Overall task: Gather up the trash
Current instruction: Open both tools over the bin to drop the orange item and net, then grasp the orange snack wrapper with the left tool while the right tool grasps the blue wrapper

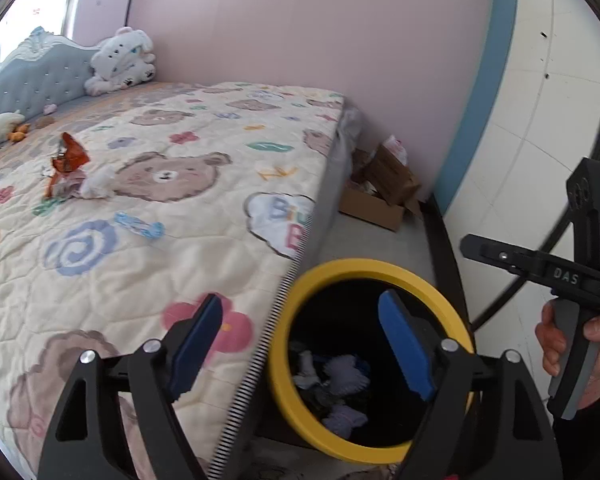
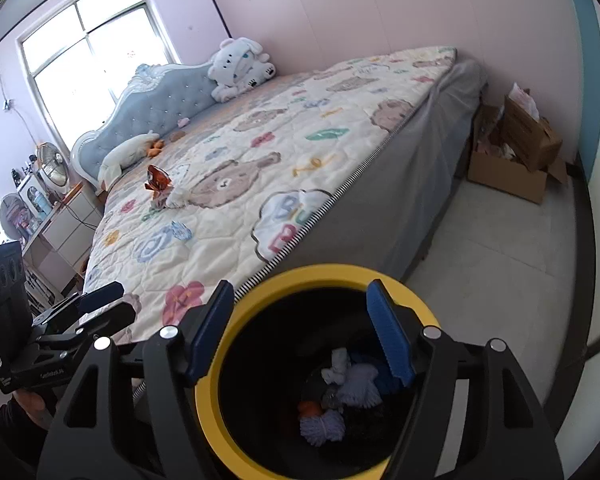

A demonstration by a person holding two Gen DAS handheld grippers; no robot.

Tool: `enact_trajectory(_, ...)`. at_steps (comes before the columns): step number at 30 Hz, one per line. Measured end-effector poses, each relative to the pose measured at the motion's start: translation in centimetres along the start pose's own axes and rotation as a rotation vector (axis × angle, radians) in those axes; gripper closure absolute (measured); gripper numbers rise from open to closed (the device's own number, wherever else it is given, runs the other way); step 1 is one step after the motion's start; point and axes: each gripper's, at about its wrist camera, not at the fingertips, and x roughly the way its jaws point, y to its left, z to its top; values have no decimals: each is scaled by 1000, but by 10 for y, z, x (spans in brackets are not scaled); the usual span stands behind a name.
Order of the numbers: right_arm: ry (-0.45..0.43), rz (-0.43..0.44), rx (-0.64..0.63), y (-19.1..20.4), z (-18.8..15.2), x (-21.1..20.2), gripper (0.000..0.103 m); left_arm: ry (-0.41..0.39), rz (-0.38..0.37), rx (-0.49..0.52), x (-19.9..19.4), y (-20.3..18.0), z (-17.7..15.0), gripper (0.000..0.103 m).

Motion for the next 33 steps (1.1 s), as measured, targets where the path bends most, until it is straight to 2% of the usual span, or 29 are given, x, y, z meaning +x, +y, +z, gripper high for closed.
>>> enact_trajectory(8,25,49,-52,29,15,43,35,-47,104,-68,-7,62,14,22)
enact_trajectory(21,122,140,-186,115,48,155,35,-112,305,-190,-12,182,56,17)
enact_trajectory(33,176,154,-318,190,68,256,35,-123,446,-165,28,262,126,16)
